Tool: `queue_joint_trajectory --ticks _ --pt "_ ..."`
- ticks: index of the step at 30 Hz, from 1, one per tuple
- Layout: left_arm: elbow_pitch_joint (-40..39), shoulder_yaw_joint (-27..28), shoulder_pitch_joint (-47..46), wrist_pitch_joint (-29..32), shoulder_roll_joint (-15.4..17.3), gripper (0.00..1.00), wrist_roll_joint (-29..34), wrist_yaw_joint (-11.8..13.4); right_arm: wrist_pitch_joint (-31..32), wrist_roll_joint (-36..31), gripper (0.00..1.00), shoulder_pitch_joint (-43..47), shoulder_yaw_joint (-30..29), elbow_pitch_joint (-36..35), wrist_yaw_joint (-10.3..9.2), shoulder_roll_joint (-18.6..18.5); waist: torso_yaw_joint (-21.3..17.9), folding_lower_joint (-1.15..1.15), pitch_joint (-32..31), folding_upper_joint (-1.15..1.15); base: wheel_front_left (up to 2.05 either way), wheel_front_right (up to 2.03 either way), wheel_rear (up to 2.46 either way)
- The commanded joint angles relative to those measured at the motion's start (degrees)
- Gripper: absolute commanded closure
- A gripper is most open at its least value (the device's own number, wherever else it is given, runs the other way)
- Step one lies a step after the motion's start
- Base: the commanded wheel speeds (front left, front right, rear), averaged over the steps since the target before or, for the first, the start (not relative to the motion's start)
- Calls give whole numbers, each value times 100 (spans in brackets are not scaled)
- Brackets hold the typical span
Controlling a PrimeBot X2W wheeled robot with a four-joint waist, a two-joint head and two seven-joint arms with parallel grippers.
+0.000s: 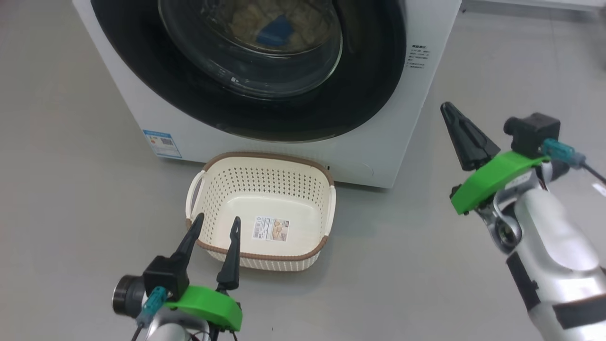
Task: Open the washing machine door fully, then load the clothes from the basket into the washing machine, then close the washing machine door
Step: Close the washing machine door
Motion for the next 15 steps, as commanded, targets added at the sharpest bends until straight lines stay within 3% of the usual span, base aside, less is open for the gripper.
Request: queue_joint_trajectory --ticks 1,7,8,9,10,11,15 --pt "-153 227 -58 30 129 0 -65 46 50 -105 100 223 -151 -396 19 105 -111 0 -137 0 0 0 0" --pt "-158 229 77 87 167 0 -132 66 289 -346 100 1031 -593 -1011 19 295 -254 0 -291 0 0 0 0" --pt "-155 221 100 96 174 0 -139 66 347 -395 91 1168 -664 -1130 19 332 -282 0 -324 0 0 0 0" --pt "-154 212 121 106 175 0 -152 62 405 -441 65 1296 -723 -1248 19 367 -306 0 -351 0 0 0 0" --pt "-153 208 139 112 176 0 -163 64 456 -484 27 1411 -764 -1361 19 397 -326 0 -378 0 0 0 0" --pt "-149 205 156 119 180 0 -173 66 511 -526 0 1522 -806 -1470 19 423 -347 0 -405 0 0 0 0" --pt "-134 203 227 148 191 0 -224 79 679 -641 0 1907 -952 -1850 19 508 -432 0 -523 0 0 0 0"
